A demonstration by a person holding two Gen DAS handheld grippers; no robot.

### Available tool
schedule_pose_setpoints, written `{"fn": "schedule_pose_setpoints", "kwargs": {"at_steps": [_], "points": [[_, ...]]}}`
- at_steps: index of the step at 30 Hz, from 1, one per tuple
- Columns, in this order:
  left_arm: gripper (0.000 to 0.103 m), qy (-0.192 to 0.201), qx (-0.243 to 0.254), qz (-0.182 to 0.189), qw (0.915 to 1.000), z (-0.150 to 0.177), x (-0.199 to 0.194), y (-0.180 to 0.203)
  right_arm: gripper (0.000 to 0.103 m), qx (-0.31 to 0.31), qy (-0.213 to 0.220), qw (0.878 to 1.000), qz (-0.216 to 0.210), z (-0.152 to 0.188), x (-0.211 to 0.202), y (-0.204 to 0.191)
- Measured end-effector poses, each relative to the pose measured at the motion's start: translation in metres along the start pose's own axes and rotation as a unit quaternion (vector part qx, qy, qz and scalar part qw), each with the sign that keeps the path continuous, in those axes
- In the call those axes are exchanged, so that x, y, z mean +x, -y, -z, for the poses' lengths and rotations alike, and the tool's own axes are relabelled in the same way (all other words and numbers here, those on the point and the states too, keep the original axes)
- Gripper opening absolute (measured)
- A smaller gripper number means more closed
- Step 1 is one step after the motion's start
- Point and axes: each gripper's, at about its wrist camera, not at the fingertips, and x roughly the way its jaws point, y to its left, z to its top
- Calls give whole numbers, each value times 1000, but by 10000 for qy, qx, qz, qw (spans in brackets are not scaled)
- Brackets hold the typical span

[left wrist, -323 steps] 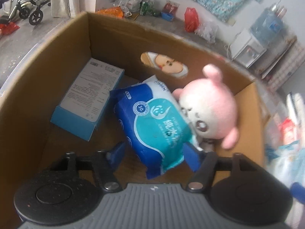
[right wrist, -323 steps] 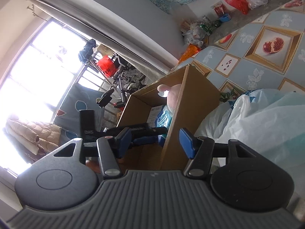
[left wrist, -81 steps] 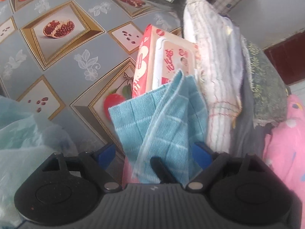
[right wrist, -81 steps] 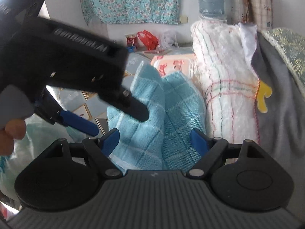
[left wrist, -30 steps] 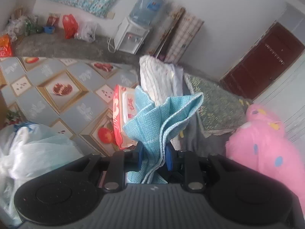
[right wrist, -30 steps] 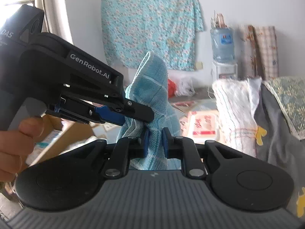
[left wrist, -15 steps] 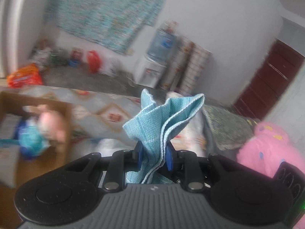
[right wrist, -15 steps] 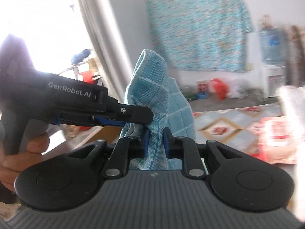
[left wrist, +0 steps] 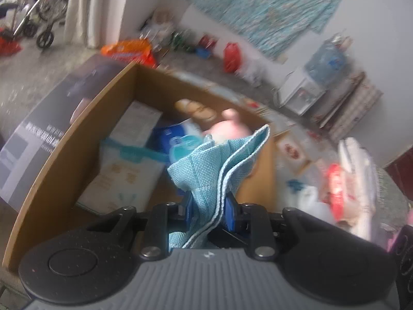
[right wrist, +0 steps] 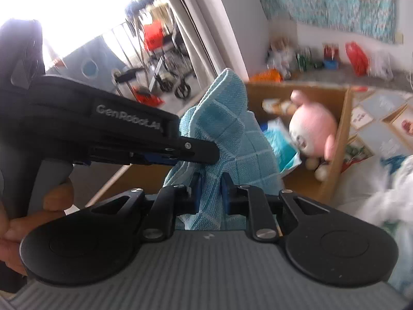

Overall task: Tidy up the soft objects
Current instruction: 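Lift the blue towel with the left gripper and carry toward the box, then lower the blue towel into the box and open the left gripper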

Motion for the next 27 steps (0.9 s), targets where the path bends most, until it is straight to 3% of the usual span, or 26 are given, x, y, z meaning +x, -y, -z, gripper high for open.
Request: {"fn": "schedule_pose_setpoints", "kwargs": {"at_steps": [4,6,11,17,22,24,27], "points": [[26,-180,-51,-262,9995,-8,31,-23,26,163,-421,9989,-117,-1,38,4],[26,-310,-8,-377,9988,-10,46,-26,30,142,-447,9988,-146,3,37,4],[26,-559,367,-687,9954,-9,78,-25,45,-48,-119,9999,-70,3,5,15],[28,-804,1019,-1118,9852,3,105,-14,48,21,186,9998,117,1,-35,42],[44,-831,1112,-1337,9812,6,116,-8,48,196,209,9995,112,8,-42,59],[66,-916,1066,-1257,9821,6,116,-8,48,269,185,9994,72,12,-46,65],[71,-885,935,-1045,9862,6,104,-6,48,246,203,9995,61,14,-43,71]]}}
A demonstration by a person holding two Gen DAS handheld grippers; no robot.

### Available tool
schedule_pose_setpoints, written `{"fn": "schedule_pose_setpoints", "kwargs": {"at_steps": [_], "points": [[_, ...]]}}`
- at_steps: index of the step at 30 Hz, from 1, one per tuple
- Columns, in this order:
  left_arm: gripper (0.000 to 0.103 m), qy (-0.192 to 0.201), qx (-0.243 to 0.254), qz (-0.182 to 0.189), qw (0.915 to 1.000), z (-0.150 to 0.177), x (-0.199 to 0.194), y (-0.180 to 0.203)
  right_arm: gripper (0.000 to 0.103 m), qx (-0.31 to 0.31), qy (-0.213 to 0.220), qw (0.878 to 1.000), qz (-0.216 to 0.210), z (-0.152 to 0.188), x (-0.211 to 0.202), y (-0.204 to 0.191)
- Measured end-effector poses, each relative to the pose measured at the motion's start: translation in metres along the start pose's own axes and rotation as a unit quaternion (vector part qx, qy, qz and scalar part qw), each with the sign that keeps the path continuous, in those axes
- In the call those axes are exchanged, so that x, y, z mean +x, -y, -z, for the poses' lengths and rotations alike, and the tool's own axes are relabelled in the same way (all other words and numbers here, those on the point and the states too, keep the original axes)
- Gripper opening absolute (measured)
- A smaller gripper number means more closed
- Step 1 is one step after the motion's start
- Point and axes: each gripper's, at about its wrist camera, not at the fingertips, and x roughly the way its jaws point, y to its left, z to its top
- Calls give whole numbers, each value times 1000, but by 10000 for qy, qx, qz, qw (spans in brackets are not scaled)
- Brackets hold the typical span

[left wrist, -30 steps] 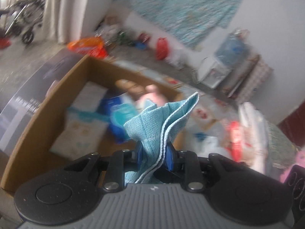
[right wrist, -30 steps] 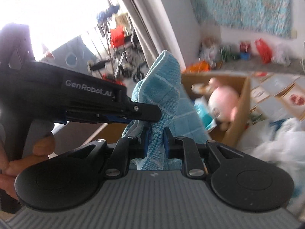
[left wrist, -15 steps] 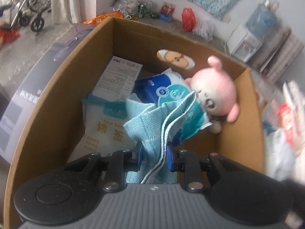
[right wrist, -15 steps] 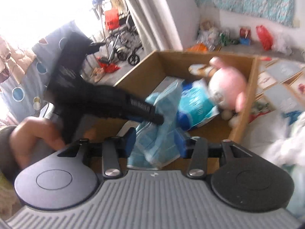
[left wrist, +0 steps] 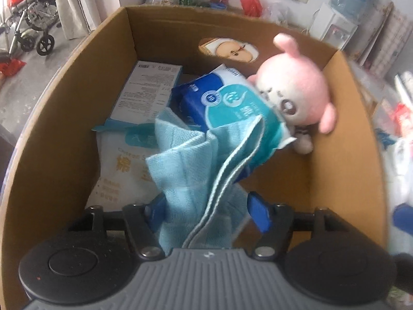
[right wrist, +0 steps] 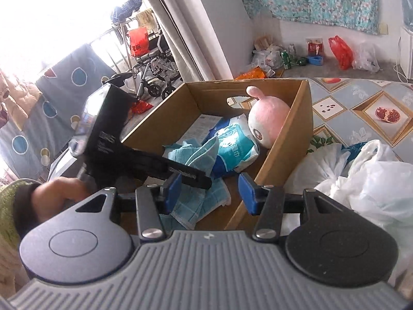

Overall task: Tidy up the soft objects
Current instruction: 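Lower the blue towel into the box and open the left gripper, then move the left tool away from the box back over the table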

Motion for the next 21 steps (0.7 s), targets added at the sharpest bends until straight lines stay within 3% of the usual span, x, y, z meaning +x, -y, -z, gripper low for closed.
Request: {"fn": "schedule_pose_setpoints", "kwargs": {"at_steps": [3,5,16,21], "points": [[81,193,-78,119,9997,3,-21,0,49,19,76,10000,-13,-1,-4,6],[82,372,-132,215,9990,5,-37,1,51,53,157,9999,-24,-1,-10,10],[83,1045,-332,807,9907,28,-100,10,53,290,597,9977,157,15,-65,34],[83,1282,-87,1038,9863,42,-124,33,56,446,908,9940,421,23,-107,59]]}}
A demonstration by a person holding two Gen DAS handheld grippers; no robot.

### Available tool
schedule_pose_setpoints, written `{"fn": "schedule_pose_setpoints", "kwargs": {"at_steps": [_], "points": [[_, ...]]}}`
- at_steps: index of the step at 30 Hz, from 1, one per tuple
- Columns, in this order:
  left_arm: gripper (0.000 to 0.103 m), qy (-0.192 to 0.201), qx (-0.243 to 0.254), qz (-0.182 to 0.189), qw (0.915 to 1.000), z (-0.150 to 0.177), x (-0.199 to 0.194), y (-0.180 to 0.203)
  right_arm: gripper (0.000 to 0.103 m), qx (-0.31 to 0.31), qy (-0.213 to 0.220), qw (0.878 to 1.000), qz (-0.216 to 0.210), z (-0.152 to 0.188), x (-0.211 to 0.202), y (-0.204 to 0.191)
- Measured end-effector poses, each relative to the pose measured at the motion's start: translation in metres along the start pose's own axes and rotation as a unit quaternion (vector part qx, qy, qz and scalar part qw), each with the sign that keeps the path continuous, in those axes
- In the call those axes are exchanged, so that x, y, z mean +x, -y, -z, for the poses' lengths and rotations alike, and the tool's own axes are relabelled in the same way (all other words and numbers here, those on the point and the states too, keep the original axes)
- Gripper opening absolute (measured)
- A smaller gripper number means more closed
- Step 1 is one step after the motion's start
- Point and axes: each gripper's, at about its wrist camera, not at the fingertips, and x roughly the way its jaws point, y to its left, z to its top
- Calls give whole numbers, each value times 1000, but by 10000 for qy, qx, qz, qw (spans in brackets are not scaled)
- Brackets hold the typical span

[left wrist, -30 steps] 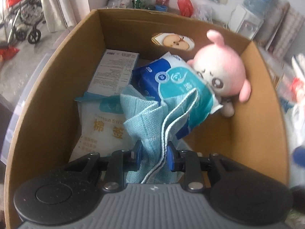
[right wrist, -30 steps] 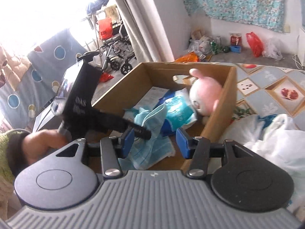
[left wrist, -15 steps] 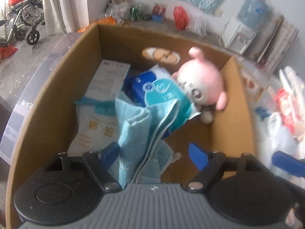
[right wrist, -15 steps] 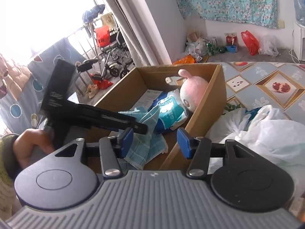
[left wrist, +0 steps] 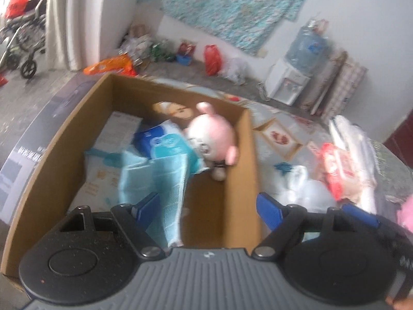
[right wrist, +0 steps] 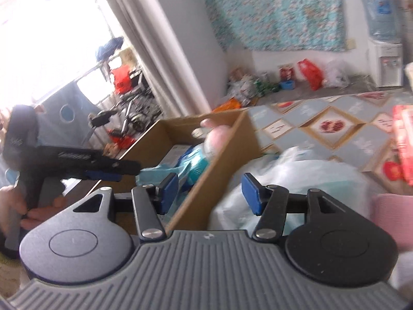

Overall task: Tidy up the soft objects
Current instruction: 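Move the left tool away from the box back over the table, then lower the right gripper onto the pink mesh cloth and close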

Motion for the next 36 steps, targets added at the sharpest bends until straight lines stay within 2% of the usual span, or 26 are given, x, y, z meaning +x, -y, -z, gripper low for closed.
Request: {"fn": "schedule_pose_setpoints", "kwargs": {"at_steps": [4,7,11,14,19,23,25,30,36], "points": [[84,101,399,411,9983,9,-12,38,60,184,266,9989,351,-2,-36,33],[85,105,822,730,9939,16,-12,74,67,403,451,9960,655,0,-61,65],[85,-103,1336,1014,9858,30,5,124,71,795,546,9905,977,8,-86,111],[85,-361,1546,1187,9801,39,27,159,72,1065,449,9869,1126,17,-91,143],[74,-859,1827,1411,9692,52,71,209,72,1544,38,9786,1357,30,-72,193],[64,-1354,1909,1518,9603,59,109,237,72,2034,-332,9674,1473,39,-48,235],[63,-1582,2002,1497,9552,62,129,249,71,2189,-480,9625,1532,44,-35,251],[62,-2045,2054,1411,9466,63,175,270,59,2399,-715,9548,1605,53,-16,279],[62,-2311,2056,1259,9426,63,213,287,50,2536,-919,9511,1506,60,-1,300]]}}
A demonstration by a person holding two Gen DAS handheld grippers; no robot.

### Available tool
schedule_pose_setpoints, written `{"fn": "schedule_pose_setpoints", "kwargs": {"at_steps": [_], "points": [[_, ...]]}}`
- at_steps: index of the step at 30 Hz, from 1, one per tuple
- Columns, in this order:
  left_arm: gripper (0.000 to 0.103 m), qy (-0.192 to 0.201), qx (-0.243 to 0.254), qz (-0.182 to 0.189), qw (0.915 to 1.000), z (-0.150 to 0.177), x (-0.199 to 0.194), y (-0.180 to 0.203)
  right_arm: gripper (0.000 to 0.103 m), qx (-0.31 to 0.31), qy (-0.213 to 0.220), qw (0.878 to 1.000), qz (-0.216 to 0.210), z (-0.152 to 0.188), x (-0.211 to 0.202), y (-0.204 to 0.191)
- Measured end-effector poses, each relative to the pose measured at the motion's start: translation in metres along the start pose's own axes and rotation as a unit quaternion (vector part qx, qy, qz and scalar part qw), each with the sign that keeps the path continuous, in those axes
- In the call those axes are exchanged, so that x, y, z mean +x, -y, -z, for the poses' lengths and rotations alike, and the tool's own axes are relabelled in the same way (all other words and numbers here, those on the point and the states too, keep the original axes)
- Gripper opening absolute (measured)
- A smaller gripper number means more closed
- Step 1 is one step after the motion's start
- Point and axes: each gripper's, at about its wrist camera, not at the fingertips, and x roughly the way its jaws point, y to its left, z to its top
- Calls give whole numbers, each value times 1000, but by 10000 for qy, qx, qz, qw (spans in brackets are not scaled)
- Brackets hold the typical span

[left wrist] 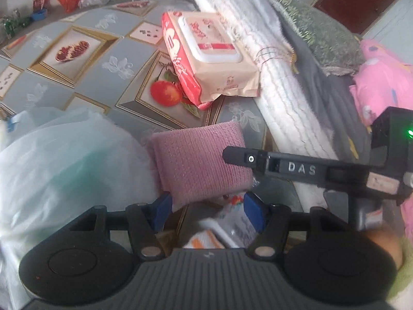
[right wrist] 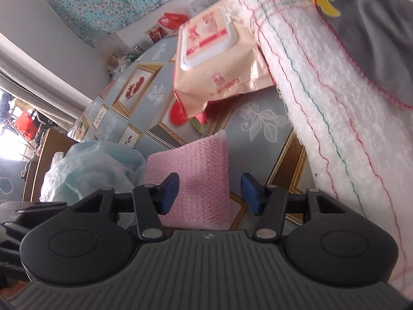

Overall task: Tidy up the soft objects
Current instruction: 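Lower the right gripper onto the pink mesh cloth and close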

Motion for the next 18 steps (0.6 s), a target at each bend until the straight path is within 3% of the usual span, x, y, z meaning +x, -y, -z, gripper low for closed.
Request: {"fn": "schedule_pose_setpoints", "kwargs": {"at_steps": [13,18], "points": [[72,-223,-205,-246,9992,-19,33,1,47,25,-65,9994,-337,-6,3,8],[73,-261,-207,-196,9993,-19,39,6,43,250,-139,9972,-695,-5,10,14]]}}
